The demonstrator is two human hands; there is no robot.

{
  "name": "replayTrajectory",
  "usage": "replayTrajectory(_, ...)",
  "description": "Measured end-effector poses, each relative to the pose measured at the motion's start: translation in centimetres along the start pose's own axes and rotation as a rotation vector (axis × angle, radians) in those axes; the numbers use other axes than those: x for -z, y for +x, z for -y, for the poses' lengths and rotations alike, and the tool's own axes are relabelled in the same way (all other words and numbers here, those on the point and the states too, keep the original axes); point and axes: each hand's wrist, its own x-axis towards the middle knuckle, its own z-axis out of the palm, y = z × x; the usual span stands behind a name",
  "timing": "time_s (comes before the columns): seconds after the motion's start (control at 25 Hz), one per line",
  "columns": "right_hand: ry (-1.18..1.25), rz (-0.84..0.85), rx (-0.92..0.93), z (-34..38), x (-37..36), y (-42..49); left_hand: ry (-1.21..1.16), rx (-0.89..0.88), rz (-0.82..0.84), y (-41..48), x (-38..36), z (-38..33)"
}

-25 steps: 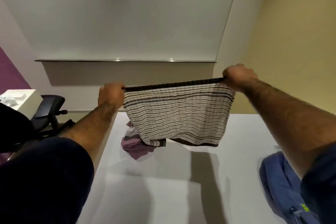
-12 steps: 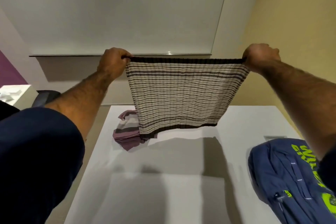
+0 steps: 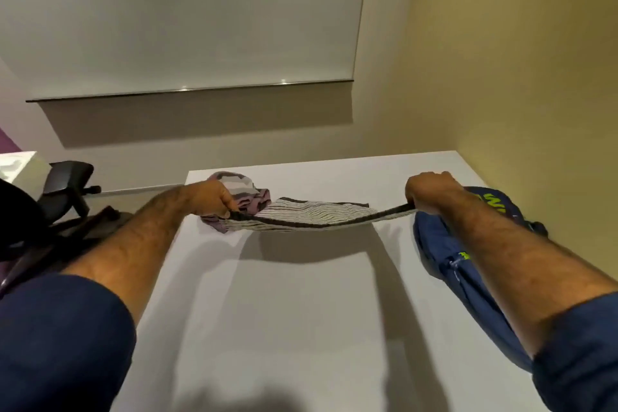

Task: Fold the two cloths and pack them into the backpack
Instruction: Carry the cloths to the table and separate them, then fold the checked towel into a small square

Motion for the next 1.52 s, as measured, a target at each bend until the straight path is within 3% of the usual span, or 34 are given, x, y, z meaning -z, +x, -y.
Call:
replayTrajectory(0.08, -0.117, -0.055, -0.004, 1.9, -5.2, -3.1, 0.11, -0.032, 0.003, -0.6, -5.6, 0.7)
replayTrajectory(0.2, -0.186, 0.016, 0.009, 5.4, -11.3, -7.1, 0.169, -0.031, 0.037, -3.0, -14.0, 2.5)
replayTrajectory(0.44, -0.067, 0.301, -0.071, 8.3, -18.9, -11.5, 0.14, 0.003, 0.274, -6.6, -23.1, 4.1)
replayTrajectory(0.52, 0.01, 0.363, -0.121, 9.3, -19.5, -11.9, 0.086, 0.059, 0.259, -7.2, -24.5, 3.4)
replayTrajectory(0.64, 0.108, 0.208, -0.122, 11.7, -20.7, -10.9, 0.019, 0.079, -0.094, -5.9, -26.7, 2.8)
replayTrajectory(0.72, 0.254, 0.071, -0.06, 14.7, -22.1, -9.1, 0.032, -0.038, -0.24, -3.6, -29.0, 1.7)
replayTrajectory(0.84, 0.493, -0.069, 0.043, 21.6, -23.2, -6.9, 0.181, -0.17, -0.286, -0.3, -32.8, -1.0)
replayTrajectory(1.0, 0.493, -0.075, 0.11, 28.3, -27.6, -6.7, 0.338, -0.168, -0.204, 2.4, -39.8, -1.5)
replayTrajectory(1.12, 0.549, -0.034, 0.069, 27.2, -30.9, -7.6, 0.276, -0.127, -0.361, 2.2, -42.4, 0.1)
replayTrajectory(1.28, 0.467, -0.039, -0.028, 22.0, -32.9, -7.3, 0.219, -0.02, -0.412, 2.2, -42.5, 2.7)
replayTrajectory(1.52, 0.436, -0.019, -0.365, 13.9, -34.6, -7.4, 0.185, 0.14, -0.447, 1.8, -40.2, 7.0)
